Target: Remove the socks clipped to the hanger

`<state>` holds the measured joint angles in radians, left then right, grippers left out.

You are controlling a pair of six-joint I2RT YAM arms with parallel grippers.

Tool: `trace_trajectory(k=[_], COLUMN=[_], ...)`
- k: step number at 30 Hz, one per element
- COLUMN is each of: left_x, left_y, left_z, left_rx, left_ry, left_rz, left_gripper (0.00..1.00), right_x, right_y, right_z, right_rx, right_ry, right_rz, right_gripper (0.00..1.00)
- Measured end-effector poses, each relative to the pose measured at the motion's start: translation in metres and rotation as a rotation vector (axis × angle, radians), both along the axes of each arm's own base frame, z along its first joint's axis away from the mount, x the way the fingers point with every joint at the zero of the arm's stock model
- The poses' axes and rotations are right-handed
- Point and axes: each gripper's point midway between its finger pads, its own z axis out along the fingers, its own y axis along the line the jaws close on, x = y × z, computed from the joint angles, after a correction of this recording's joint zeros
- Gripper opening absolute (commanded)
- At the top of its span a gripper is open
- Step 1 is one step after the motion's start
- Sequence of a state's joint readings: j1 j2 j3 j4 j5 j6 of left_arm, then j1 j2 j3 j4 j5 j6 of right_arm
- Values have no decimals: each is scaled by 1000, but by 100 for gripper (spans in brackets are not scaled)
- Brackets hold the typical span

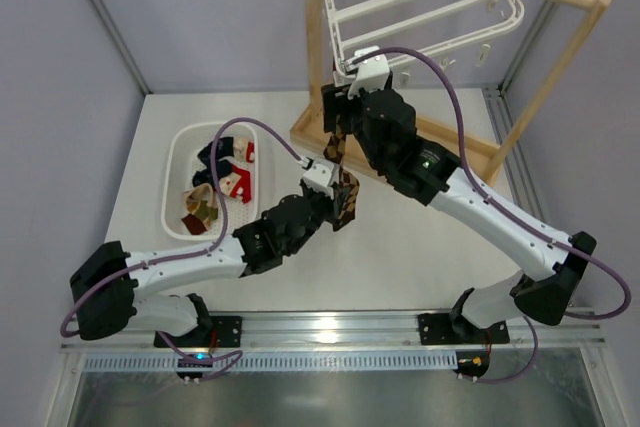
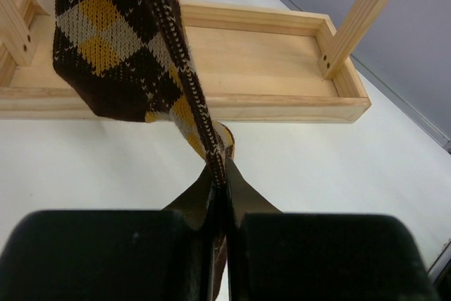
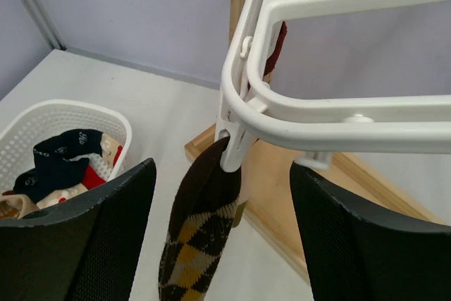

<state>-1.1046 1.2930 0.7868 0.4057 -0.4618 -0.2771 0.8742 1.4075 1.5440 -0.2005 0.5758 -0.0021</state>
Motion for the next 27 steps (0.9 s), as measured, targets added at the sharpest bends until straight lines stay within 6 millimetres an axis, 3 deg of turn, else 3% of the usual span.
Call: trace_trajectory(k=[6, 16, 24, 27], left_x=[-3, -6, -9, -9], left_y=[1, 0, -2, -4], left_z=[5, 5, 4, 0], left_rx=[-4, 9, 16, 28], left_ry=[-11, -23, -28, -27], left_rz=[0, 0, -2, -3], left_gripper=[0, 0, 0, 0], right_x=[15, 32, 46, 48], right_y=[12, 4, -1, -2], right_z=[-20, -12, -24, -27], right_rx=[-61, -96, -157, -164], right_ry=[46, 31, 38, 34], right_rz=[-28, -153, -254, -269], right_gripper=[77, 78, 77, 66])
